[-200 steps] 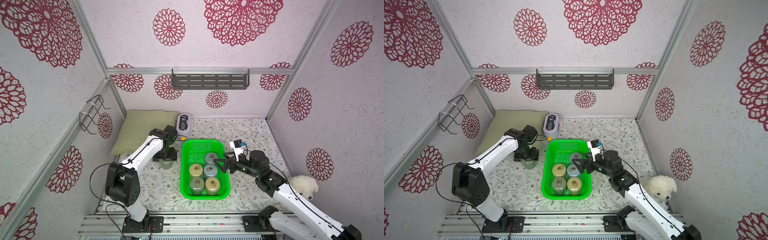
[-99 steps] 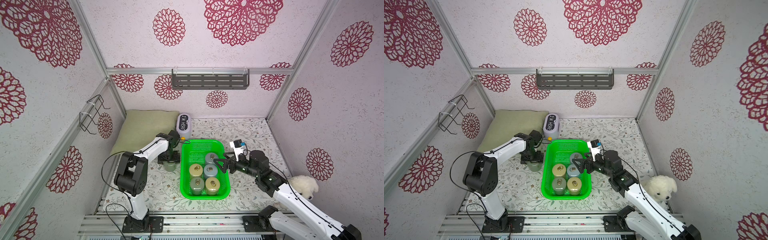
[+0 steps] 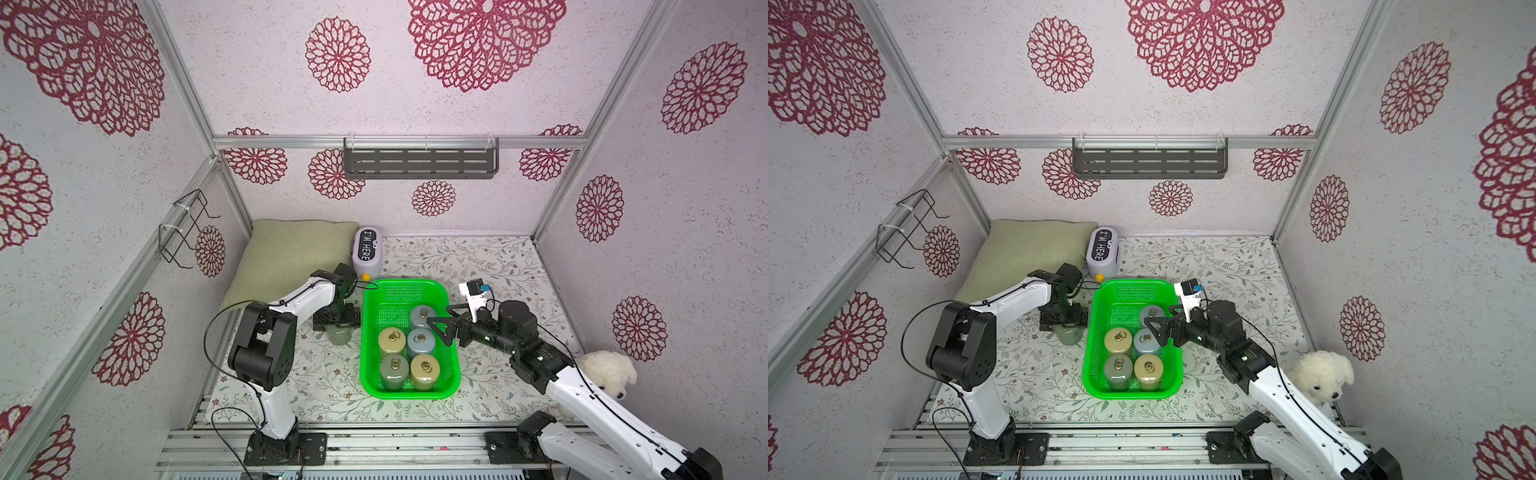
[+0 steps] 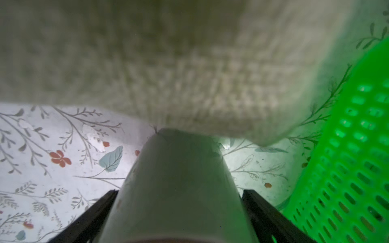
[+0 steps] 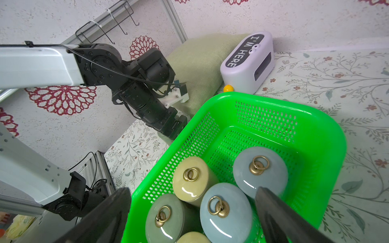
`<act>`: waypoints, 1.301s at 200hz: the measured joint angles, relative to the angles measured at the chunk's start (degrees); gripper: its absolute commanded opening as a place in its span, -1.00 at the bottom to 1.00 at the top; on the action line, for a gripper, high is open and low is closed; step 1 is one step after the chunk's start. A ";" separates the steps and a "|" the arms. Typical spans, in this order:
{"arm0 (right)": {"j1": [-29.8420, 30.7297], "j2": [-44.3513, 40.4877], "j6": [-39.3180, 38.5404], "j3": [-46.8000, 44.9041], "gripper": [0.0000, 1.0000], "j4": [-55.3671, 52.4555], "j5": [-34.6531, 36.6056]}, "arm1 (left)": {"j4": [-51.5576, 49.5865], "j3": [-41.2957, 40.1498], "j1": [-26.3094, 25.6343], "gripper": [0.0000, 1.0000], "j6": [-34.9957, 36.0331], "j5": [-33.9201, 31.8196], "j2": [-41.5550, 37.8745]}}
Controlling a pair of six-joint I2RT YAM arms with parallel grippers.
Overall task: Take the tea canister out of the basket
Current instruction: Place the tea canister at the center of the board, then pick up the tea canister from the basket.
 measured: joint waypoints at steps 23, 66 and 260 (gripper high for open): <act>0.00 0.07 0.00 0.00 0.99 0.00 0.09 | -0.04 0.00 0.00 0.95 -0.02 0.00 -0.13; 0.04 0.50 -0.02 0.00 0.99 0.00 0.87 | -0.90 0.13 0.00 0.95 -0.50 -0.42 -3.63; 4.46 32.22 -1.31 32.13 0.99 -29.51 20.87 | 10.10 -14.32 -12.09 0.95 -7.76 1.66 -40.37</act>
